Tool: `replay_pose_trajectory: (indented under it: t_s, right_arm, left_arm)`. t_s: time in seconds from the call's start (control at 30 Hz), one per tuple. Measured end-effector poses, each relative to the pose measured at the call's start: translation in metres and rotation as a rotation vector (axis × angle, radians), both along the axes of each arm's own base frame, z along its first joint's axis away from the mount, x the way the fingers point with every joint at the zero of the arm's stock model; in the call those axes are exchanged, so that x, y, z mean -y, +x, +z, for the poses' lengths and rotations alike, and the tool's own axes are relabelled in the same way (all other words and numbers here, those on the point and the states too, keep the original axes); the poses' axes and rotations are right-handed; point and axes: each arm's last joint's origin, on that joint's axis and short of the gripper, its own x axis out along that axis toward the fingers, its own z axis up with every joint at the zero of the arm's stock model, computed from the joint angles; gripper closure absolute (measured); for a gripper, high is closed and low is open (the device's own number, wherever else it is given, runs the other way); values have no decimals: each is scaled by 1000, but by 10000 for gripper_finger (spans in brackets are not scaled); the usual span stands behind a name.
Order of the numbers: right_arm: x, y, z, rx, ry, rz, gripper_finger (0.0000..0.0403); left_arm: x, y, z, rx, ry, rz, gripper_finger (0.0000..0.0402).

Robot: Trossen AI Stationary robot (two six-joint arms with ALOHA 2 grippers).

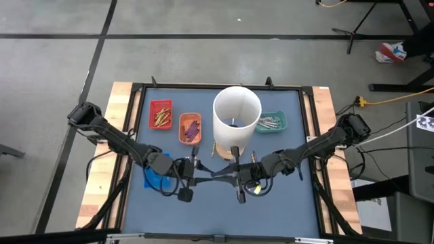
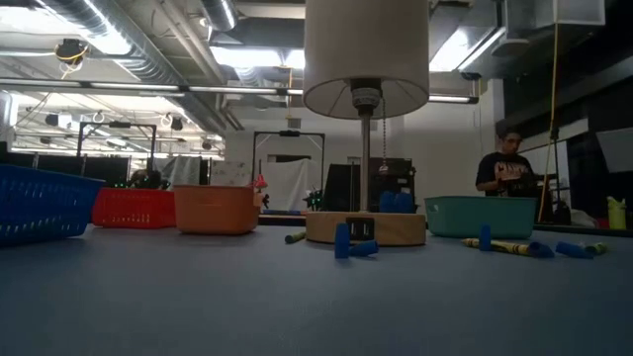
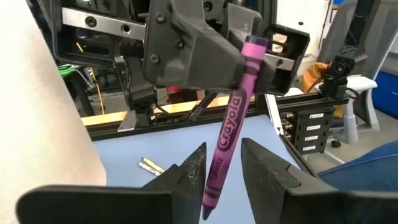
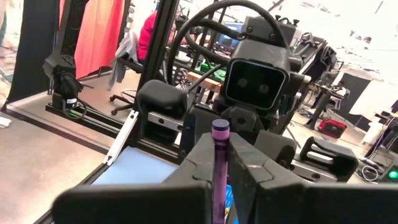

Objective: Sort crayons
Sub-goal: Put the violet crayon into the orange bin

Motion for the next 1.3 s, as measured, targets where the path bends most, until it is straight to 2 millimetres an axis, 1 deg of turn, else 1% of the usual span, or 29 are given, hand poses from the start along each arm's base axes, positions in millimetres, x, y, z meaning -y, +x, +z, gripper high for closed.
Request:
replay_pose_trajectory:
  t_s: [0.13, 0.47, 0.7, 0.77, 0.87, 1.03, 1.1, 1.2, 1.3]
  right_arm:
    - [0, 0, 0, 0, 0, 1, 379]
    - [0, 0, 0, -3, 7, 1, 379]
    - [0, 0, 0, -3, 6, 1, 379]
    - [0, 0, 0, -3, 5, 1, 373]
    - [0, 0, 0, -3, 0, -1, 347]
    - [0, 0, -3, -27, -12, -12, 278]
    - [-1, -1, -6, -59, -27, -23, 257]
    - [-4, -3, -14, -134, -64, -19, 237]
    - [-7, -6, -26, -244, -96, -18, 229]
  left_arm:
    - [-1, 0, 0, 0, 1, 15, 326]
    - [-1, 0, 0, -3, 6, 13, 389]
    - [-1, 0, 0, -3, 6, 14, 392]
    - [-1, 0, 0, -3, 5, 15, 392]
    - [-1, 0, -1, -5, 0, 17, 392]
    - [-2, 0, -4, -35, -10, 30, 392]
    - [-2, 0, -7, -67, -18, 35, 392]
    - [-3, -2, -14, -139, -27, 47, 392]
    - [-4, -5, -24, -239, -37, 59, 392]
